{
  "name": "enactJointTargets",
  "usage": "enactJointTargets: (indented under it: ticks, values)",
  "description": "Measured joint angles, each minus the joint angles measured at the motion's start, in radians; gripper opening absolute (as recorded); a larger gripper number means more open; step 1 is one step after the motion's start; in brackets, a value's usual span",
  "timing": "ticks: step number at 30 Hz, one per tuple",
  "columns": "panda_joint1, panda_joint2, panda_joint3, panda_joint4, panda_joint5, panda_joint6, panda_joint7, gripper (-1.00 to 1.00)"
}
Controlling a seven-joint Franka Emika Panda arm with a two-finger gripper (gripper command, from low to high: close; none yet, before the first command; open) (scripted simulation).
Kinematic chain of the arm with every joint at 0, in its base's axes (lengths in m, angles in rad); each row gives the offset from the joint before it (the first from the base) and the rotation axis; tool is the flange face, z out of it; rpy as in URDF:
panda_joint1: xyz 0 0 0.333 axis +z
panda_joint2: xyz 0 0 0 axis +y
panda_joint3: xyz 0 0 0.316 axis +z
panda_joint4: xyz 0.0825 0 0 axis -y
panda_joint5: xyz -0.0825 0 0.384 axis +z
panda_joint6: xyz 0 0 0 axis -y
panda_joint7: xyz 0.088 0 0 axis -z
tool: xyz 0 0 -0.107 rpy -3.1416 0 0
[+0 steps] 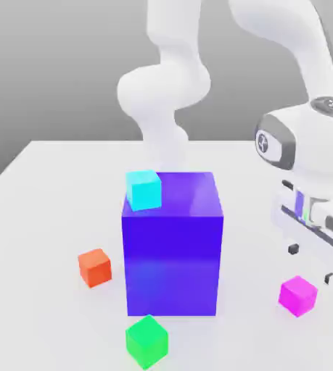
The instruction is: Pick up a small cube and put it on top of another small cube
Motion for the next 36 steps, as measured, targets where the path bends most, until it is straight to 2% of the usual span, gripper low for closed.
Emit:
enactJointTargets:
  ticks: [7, 8, 15, 23, 29, 36]
  values:
    - [-0.041, 0.166, 0.059, 0.030, 0.046, 0.136, -0.054, 0.00]
    - [-0.054, 0.193, 0.074, 0.035, 0.059, 0.156, -0.063, -1.00]
    - [-0.057, 0.199, 0.078, 0.036, 0.062, 0.159, -0.066, -1.00]
    - [-0.013, 0.016, 0.015, -0.002, -0.027, 0.015, 0.002, -1.00]
    - [-0.125, -0.020, 0.042, 0.086, 0.180, -0.032, -0.242, -1.00]
    - [-0.254, -0.030, 0.016, 0.144, 0.275, -0.074, -0.558, -1.00]
